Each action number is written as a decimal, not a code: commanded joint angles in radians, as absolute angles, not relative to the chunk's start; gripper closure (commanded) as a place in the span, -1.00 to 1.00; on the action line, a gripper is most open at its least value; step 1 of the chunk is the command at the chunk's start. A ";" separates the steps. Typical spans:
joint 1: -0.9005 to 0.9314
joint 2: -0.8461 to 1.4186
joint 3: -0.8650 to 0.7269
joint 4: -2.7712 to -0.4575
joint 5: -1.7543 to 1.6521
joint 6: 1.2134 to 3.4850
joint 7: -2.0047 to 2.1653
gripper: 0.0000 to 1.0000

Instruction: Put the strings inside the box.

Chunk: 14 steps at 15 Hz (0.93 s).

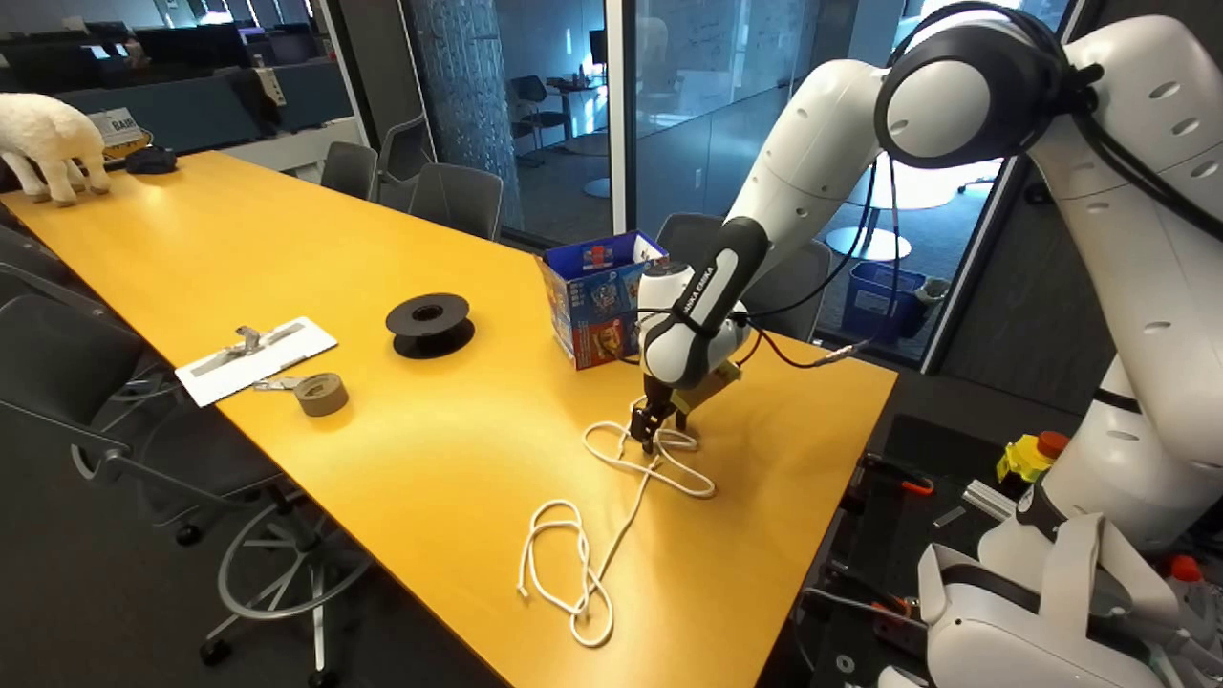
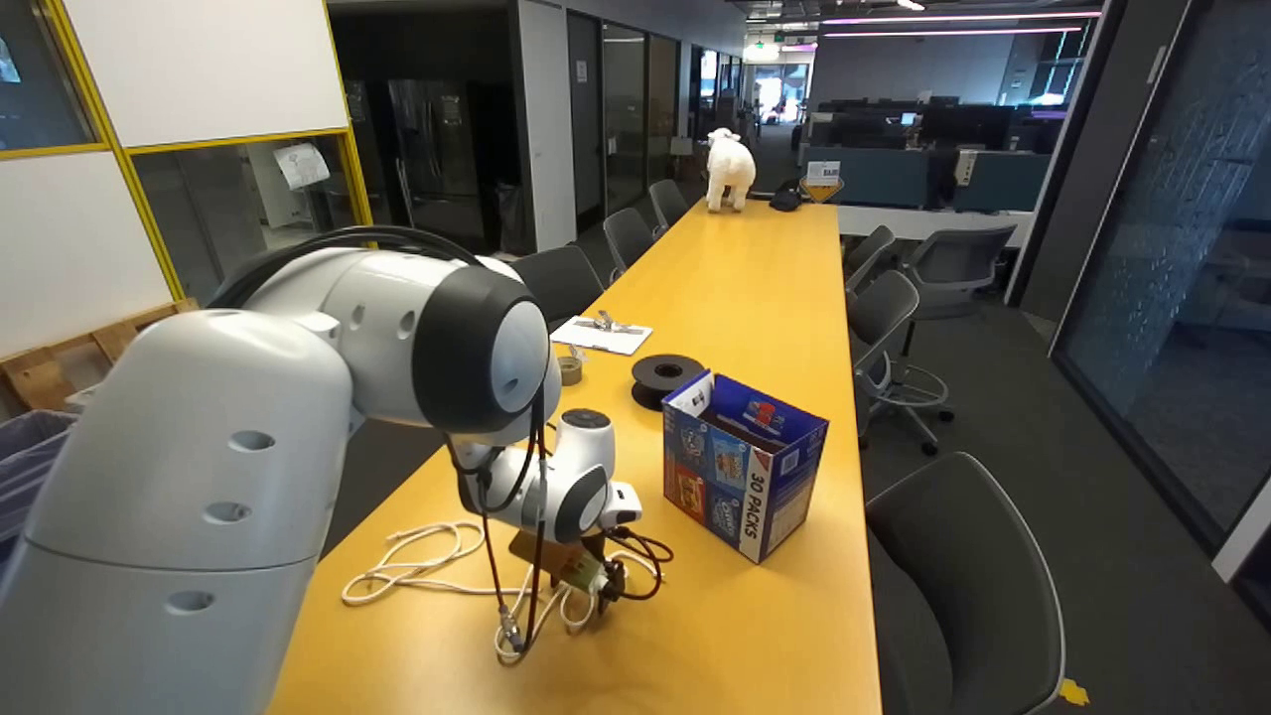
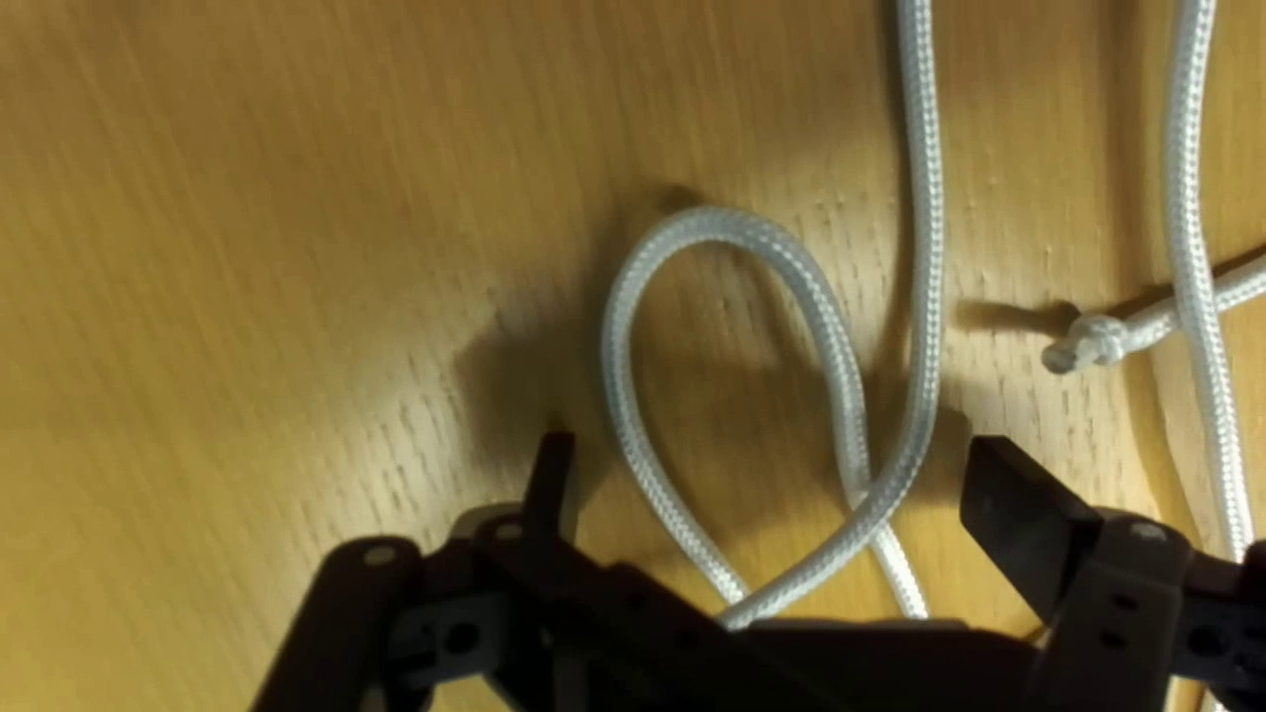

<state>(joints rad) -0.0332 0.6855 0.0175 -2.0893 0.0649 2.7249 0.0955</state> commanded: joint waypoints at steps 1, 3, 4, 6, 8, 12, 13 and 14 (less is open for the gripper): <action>-0.057 0.694 0.039 -2.065 0.085 2.703 0.050 -1.00; -0.052 0.694 0.033 -2.067 0.075 2.713 0.042 -0.50; -0.050 0.695 0.030 -2.068 0.072 2.717 0.038 -0.48; -0.051 0.694 0.028 -2.067 0.072 2.718 0.033 -0.17; -0.050 0.693 0.028 -2.064 0.072 2.718 0.029 0.11; -0.053 0.696 0.034 -2.053 0.075 2.712 0.025 0.72; -0.053 0.697 0.033 -2.050 0.075 2.711 0.025 0.81; -0.054 0.700 0.032 -2.045 0.075 2.708 0.025 0.85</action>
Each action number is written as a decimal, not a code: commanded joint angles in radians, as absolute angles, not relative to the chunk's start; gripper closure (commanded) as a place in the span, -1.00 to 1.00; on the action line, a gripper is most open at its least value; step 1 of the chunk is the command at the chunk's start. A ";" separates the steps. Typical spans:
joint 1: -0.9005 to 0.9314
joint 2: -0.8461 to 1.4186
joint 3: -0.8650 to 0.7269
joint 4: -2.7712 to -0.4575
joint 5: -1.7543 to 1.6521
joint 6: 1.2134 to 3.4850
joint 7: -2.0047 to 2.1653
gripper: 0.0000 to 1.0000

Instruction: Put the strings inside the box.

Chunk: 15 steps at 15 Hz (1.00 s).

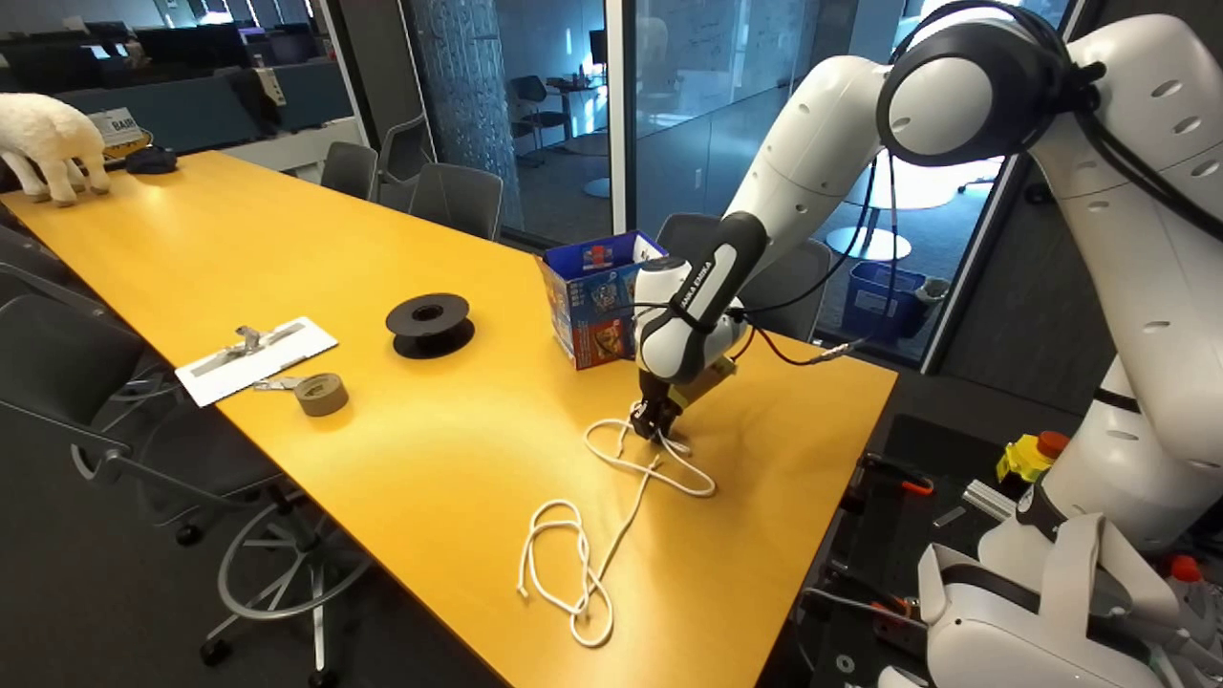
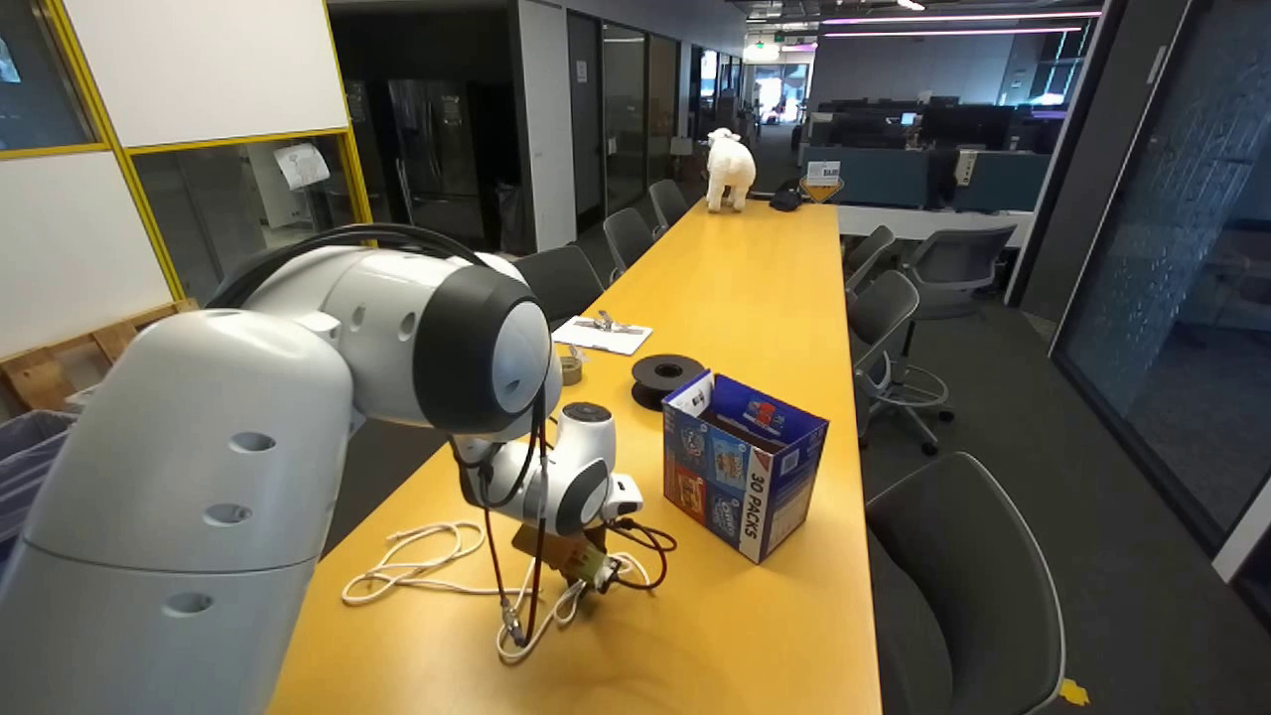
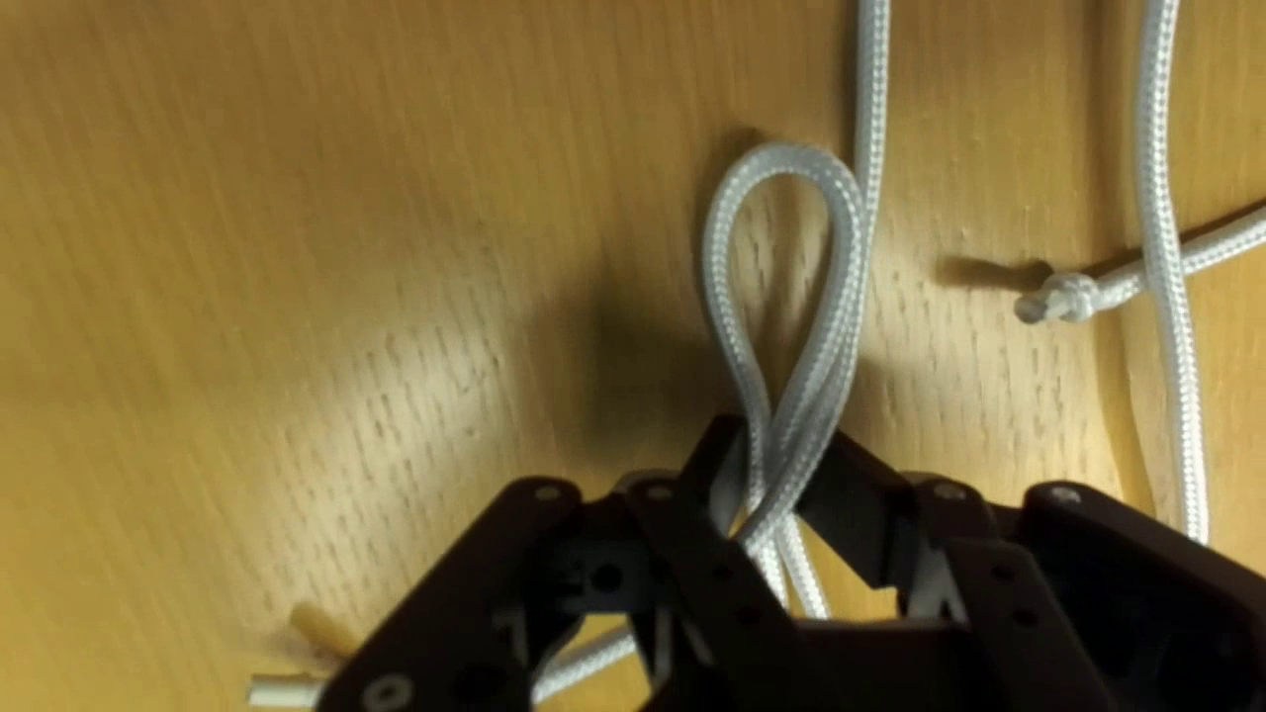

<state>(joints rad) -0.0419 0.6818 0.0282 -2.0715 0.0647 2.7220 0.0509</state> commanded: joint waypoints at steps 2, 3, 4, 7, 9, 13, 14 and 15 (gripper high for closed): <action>-0.058 0.703 0.031 -2.029 0.075 2.691 0.023 0.86; -0.061 0.702 0.028 -2.018 0.075 2.677 0.024 0.80; -0.065 0.697 0.025 -2.005 0.076 2.661 0.022 0.80; -0.079 0.668 0.011 -1.945 0.076 2.601 0.027 0.81; -0.084 0.635 -0.004 -1.894 0.077 2.557 0.044 0.81; -0.073 0.550 -0.045 -1.790 0.069 2.463 0.092 0.81; -0.068 0.524 -0.055 -1.770 0.073 2.441 0.122 0.81; -0.057 0.493 -0.070 -1.755 0.073 2.428 0.175 0.81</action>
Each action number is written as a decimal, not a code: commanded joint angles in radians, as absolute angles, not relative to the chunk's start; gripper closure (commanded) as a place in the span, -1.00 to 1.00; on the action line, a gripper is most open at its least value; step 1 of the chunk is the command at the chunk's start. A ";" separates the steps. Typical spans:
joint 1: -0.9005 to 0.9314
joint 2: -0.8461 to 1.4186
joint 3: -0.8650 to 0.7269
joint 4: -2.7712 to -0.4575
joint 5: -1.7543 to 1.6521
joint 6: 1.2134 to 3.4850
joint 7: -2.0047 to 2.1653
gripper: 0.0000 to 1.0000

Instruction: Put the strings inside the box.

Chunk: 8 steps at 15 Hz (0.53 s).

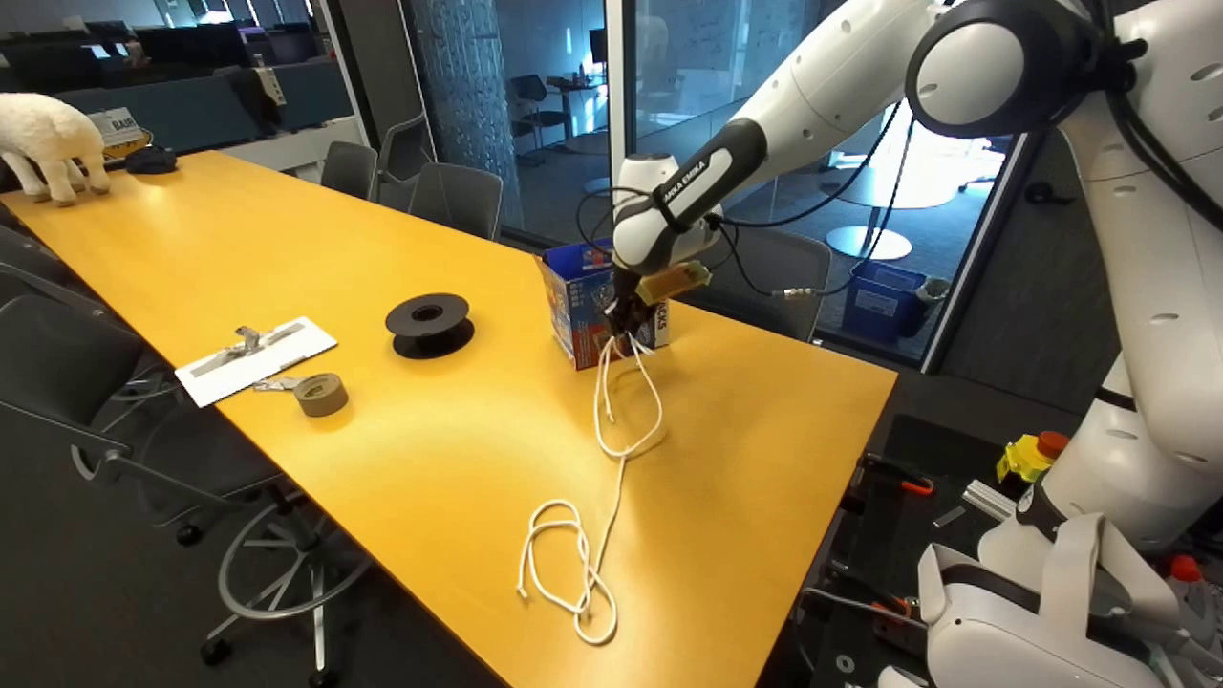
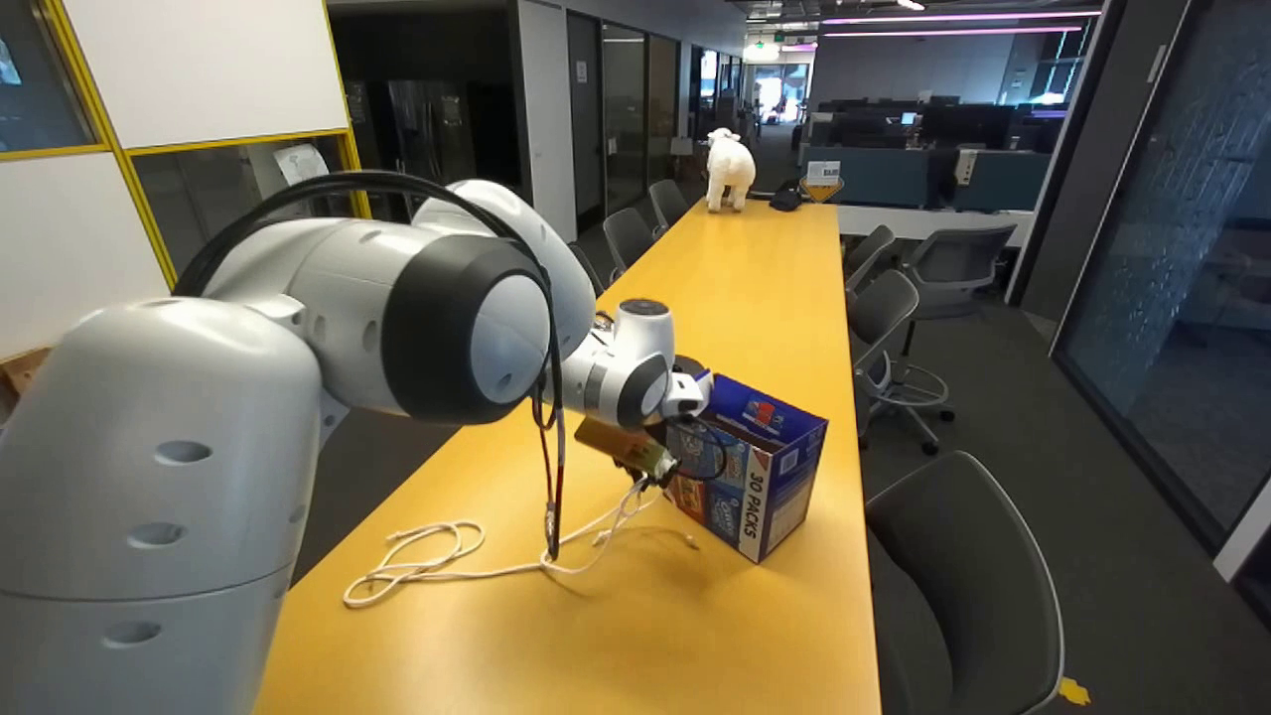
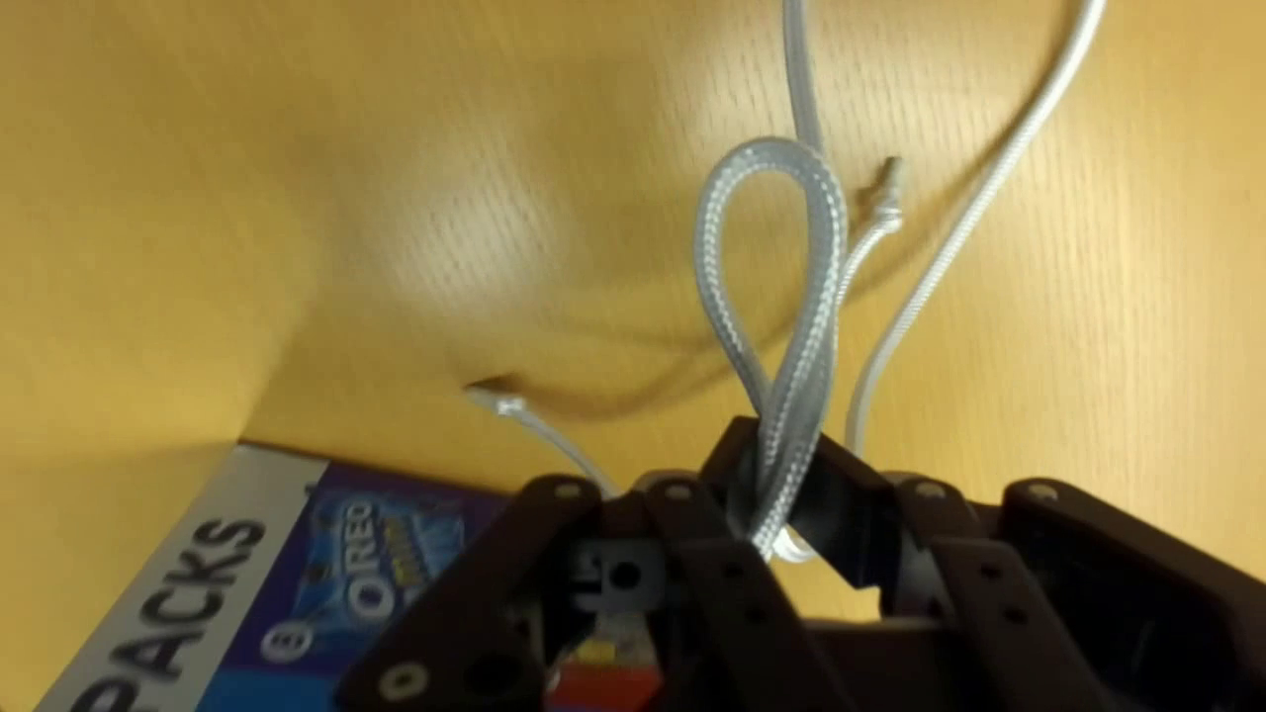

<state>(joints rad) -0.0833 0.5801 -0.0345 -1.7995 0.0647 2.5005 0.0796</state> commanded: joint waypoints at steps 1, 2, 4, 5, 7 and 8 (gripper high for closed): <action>-0.048 0.466 -0.083 -1.734 0.073 2.412 0.232 0.83; -0.036 0.438 -0.098 -1.715 0.064 2.395 0.292 0.84; -0.012 0.374 -0.121 -1.691 0.049 2.375 0.408 0.84; 0.001 0.342 -0.128 -1.681 0.043 2.371 0.466 0.85; 0.036 0.286 -0.147 -1.654 0.006 2.362 0.601 0.86; 0.053 0.261 -0.154 -1.634 -0.021 2.353 0.676 0.86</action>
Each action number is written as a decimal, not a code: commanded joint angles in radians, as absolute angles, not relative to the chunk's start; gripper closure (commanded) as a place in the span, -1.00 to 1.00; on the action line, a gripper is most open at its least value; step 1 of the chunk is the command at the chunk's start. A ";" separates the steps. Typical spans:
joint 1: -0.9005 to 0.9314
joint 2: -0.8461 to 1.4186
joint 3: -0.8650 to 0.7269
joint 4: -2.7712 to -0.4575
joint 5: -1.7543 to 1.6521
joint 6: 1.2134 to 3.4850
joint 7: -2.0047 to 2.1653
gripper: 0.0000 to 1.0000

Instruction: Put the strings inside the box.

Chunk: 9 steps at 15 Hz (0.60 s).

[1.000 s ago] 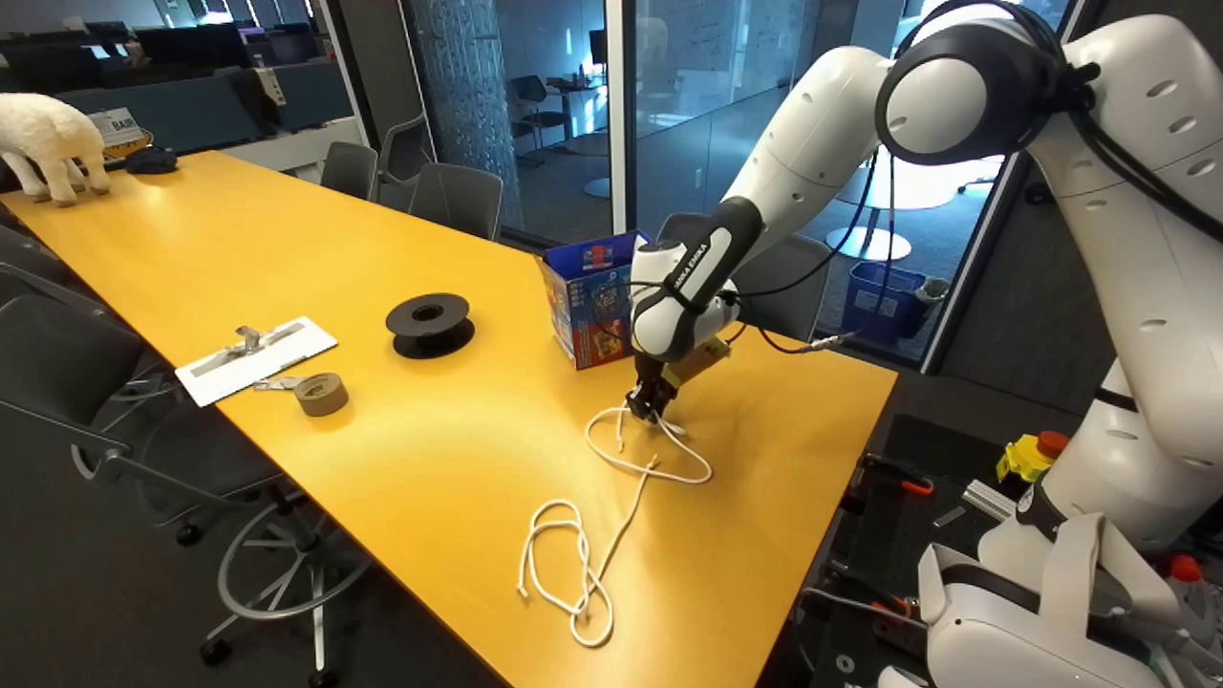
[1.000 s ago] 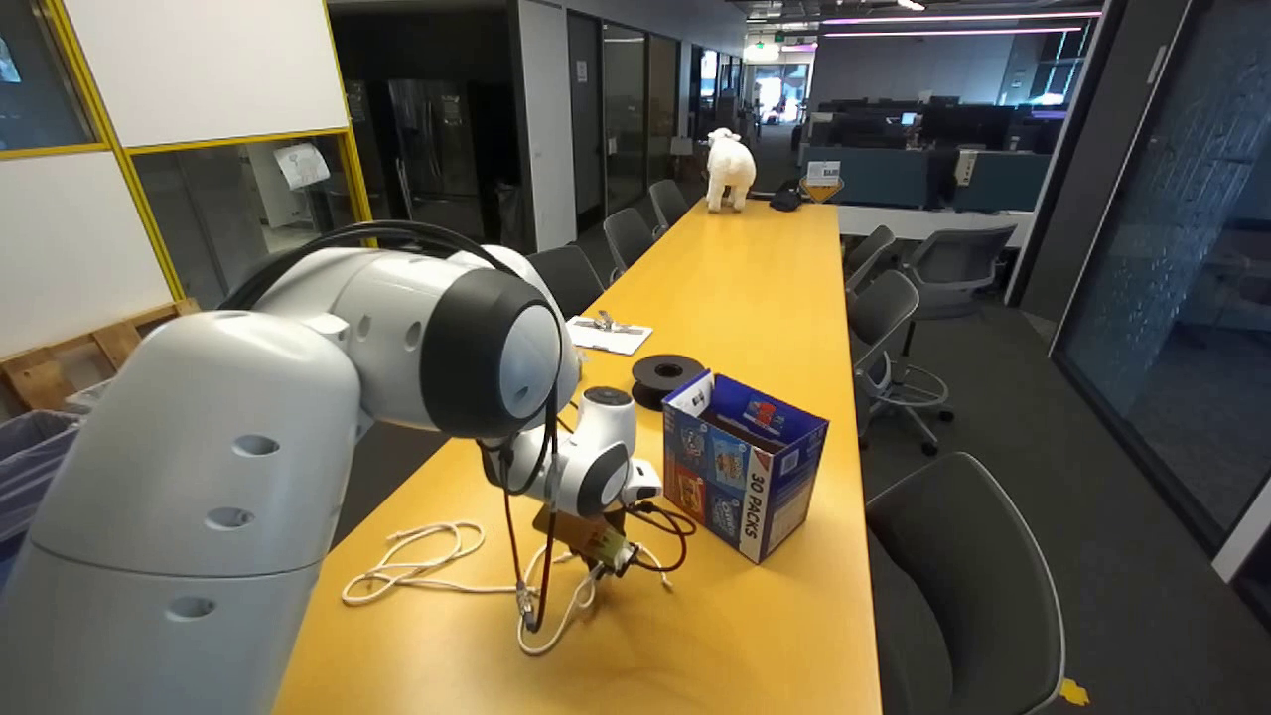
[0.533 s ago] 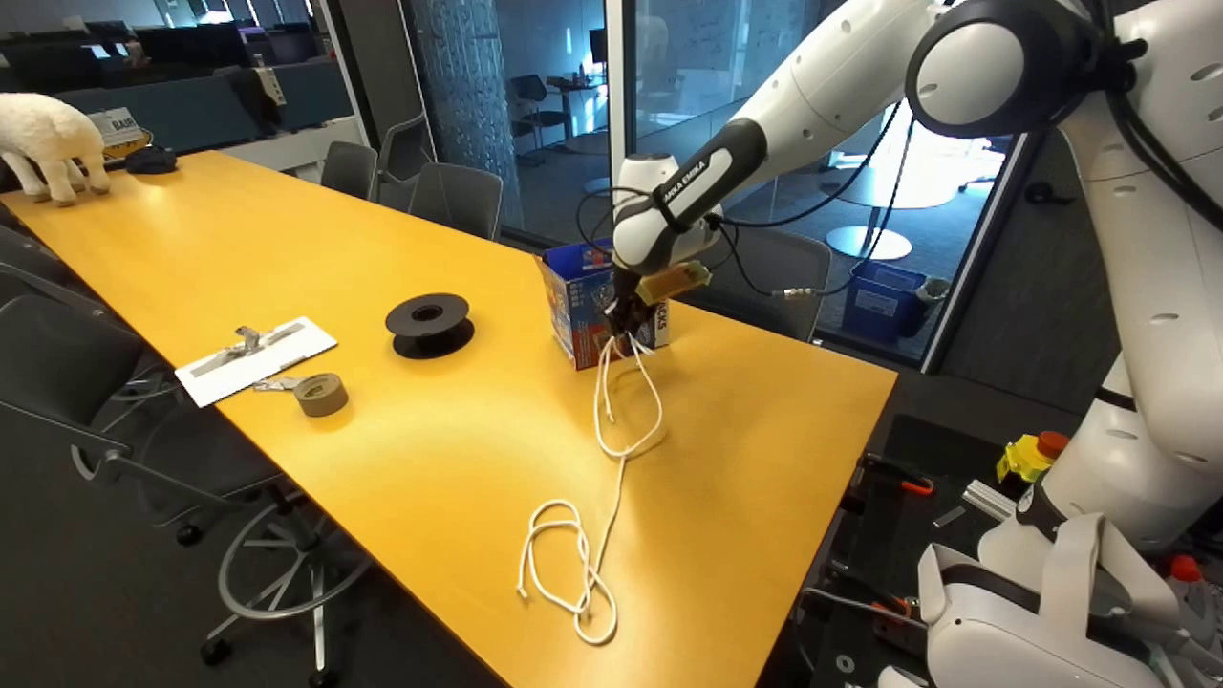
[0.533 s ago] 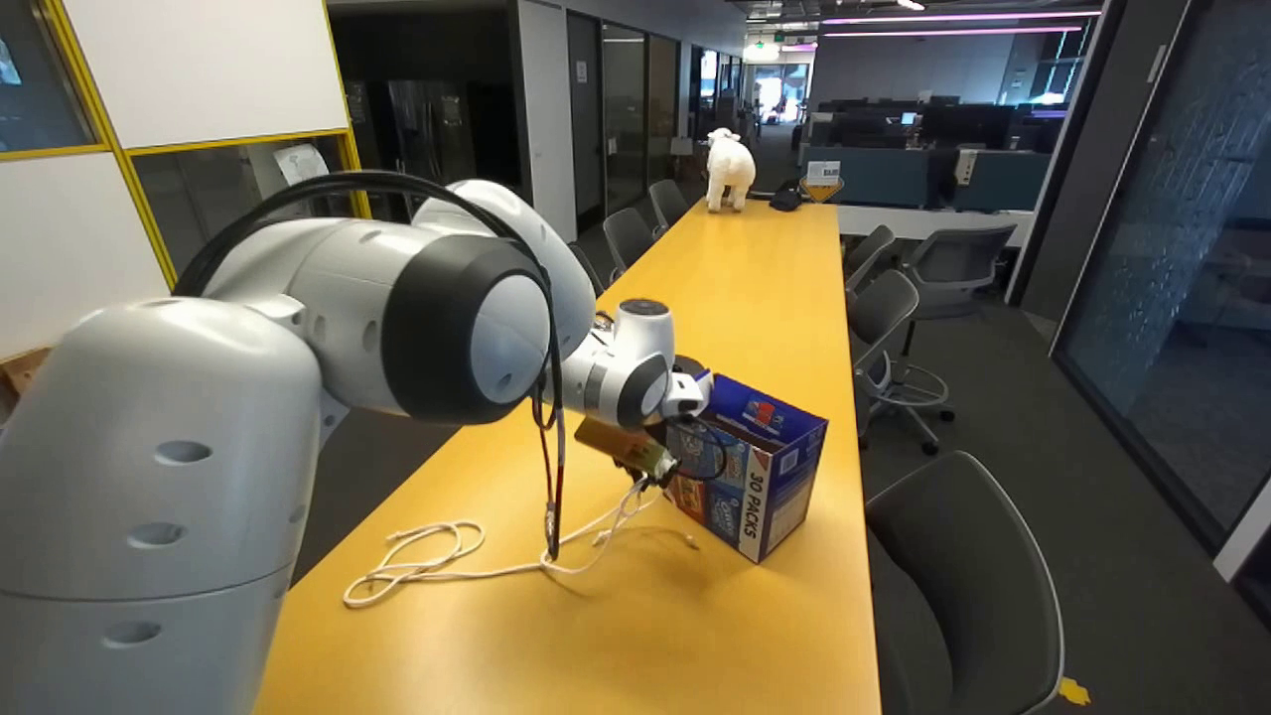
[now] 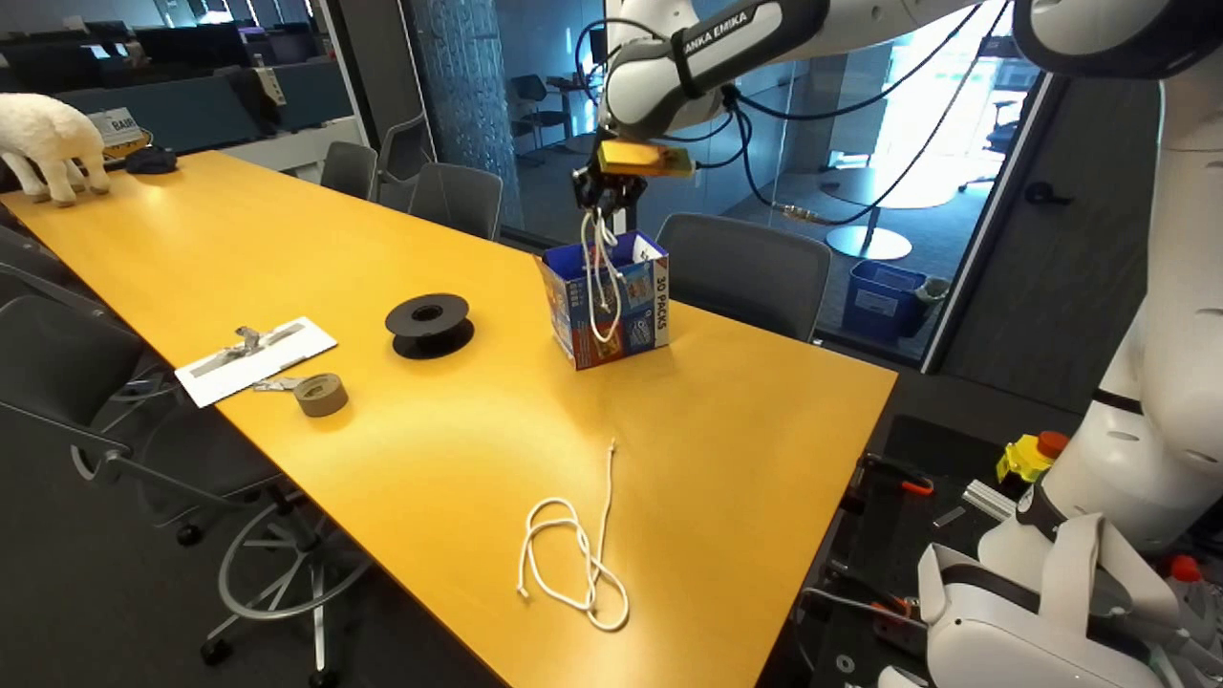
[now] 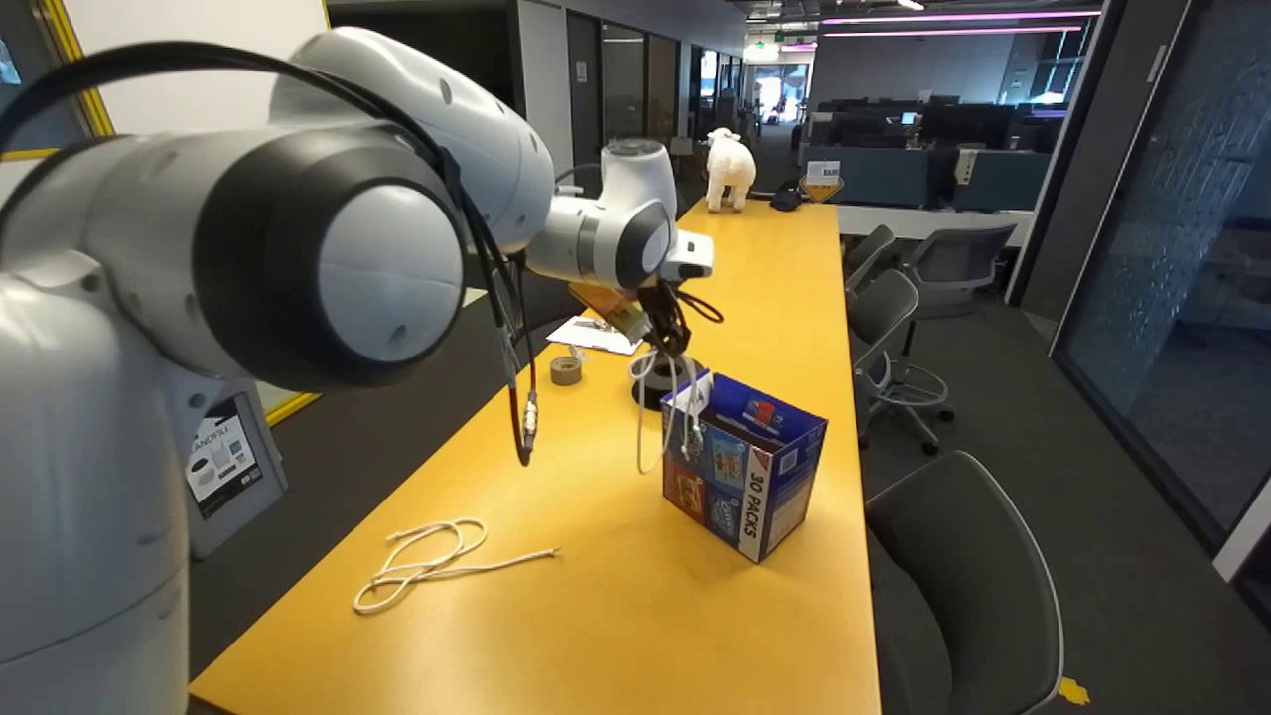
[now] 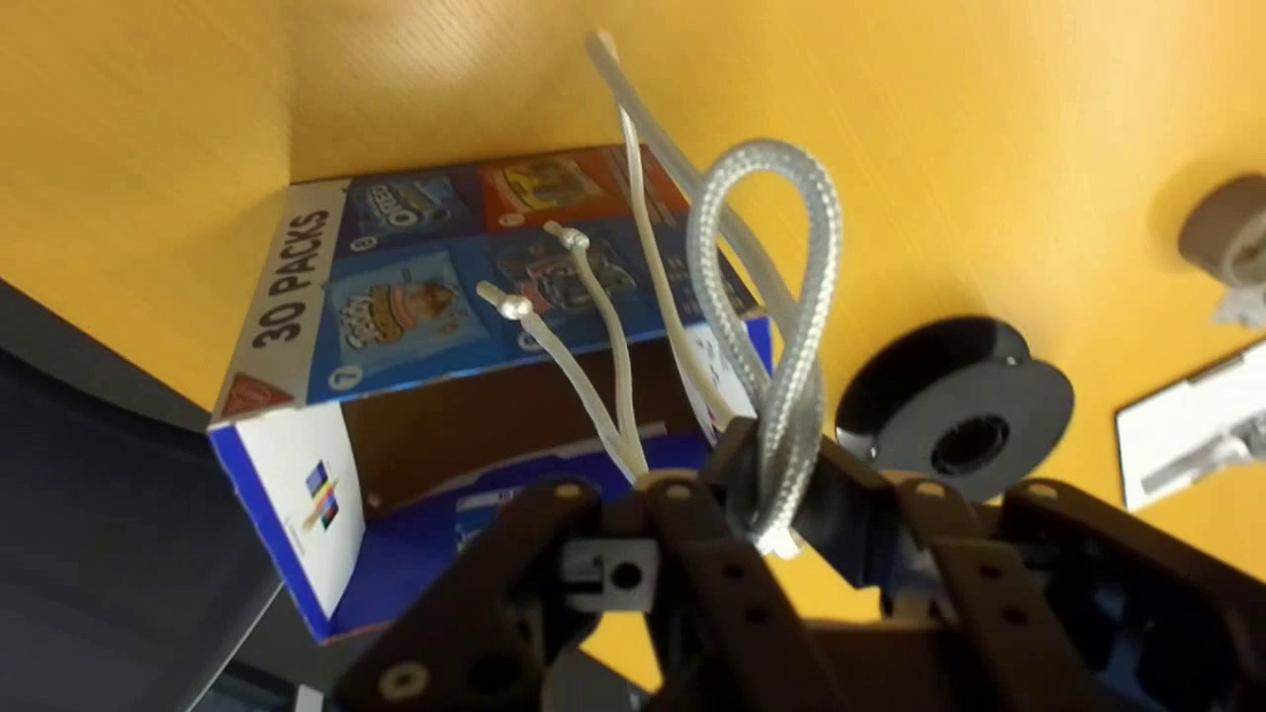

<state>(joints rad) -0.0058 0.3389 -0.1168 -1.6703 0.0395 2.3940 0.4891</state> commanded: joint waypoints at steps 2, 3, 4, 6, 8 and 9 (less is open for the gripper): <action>0.074 0.230 -0.158 -1.597 -0.083 2.346 0.820 0.86; 0.080 0.221 -0.157 -1.576 -0.122 2.346 0.890 0.87; 0.084 0.216 -0.157 -1.559 -0.164 2.352 0.958 0.87; 0.084 0.226 -0.161 -1.518 -0.257 2.358 1.089 0.87; 0.076 0.262 -0.171 -1.468 -0.344 2.357 1.203 0.87; 0.071 0.283 -0.181 -1.445 -0.380 2.348 1.259 0.87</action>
<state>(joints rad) 0.0691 0.2175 -0.1471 -1.5406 -0.2833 2.3653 1.1087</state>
